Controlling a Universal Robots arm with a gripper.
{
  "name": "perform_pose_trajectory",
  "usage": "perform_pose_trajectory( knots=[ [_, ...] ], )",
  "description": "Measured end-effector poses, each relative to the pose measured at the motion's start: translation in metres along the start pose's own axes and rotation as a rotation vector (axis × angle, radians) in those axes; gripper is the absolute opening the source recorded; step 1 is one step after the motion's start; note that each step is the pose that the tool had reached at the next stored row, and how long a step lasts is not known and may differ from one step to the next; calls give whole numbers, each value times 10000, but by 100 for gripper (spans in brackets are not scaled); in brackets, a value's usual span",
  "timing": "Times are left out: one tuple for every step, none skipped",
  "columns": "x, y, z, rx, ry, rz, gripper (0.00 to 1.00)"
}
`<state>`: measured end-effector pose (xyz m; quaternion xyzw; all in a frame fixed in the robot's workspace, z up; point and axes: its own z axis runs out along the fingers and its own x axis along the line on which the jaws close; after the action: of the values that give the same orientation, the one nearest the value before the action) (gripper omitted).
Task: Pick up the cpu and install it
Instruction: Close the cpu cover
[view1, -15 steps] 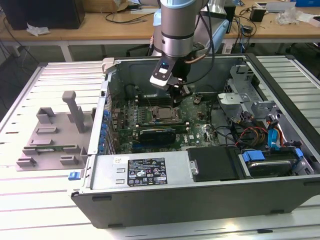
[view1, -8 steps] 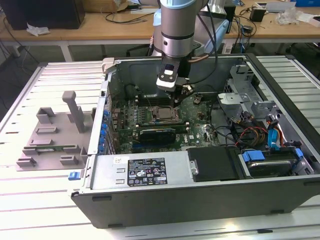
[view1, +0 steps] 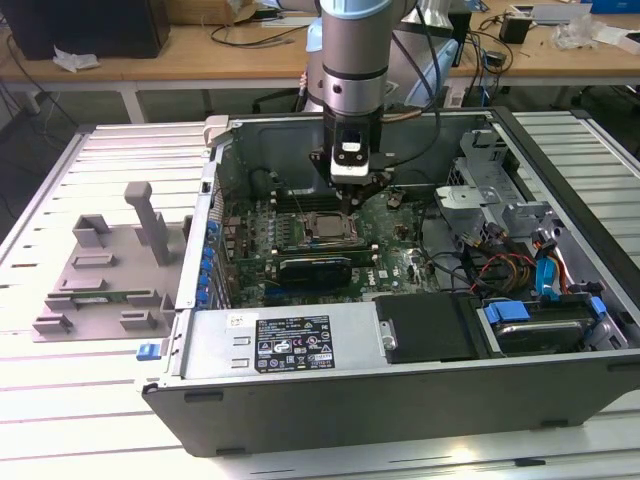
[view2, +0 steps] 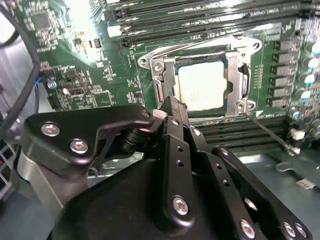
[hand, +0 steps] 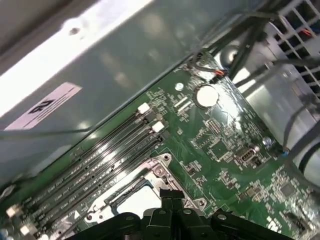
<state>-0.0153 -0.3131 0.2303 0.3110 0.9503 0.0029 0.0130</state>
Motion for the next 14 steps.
perform_pose_trajectory(
  knots=[
    [0,0,1,-9,5,-402,11],
    [0,0,2,-16,9,-696,11],
    [0,0,3,-24,14,-1061,11],
    [0,0,4,-37,22,-1601,11],
    [0,0,5,-42,25,-1824,11],
    [0,0,5,-46,27,-2004,11],
    [0,0,6,-51,30,-2228,11],
    [0,0,7,-55,32,-2412,11],
    [0,0,7,-59,35,-2657,11],
    [0,0,8,-62,37,-2833,11],
    [0,-1,10,-66,40,-3383,11],
    [0,-1,11,-68,42,-3709,11],
    [0,0,13,-73,45,-4075,11],
    [0,-1,14,-75,47,-4381,11]
  ],
)
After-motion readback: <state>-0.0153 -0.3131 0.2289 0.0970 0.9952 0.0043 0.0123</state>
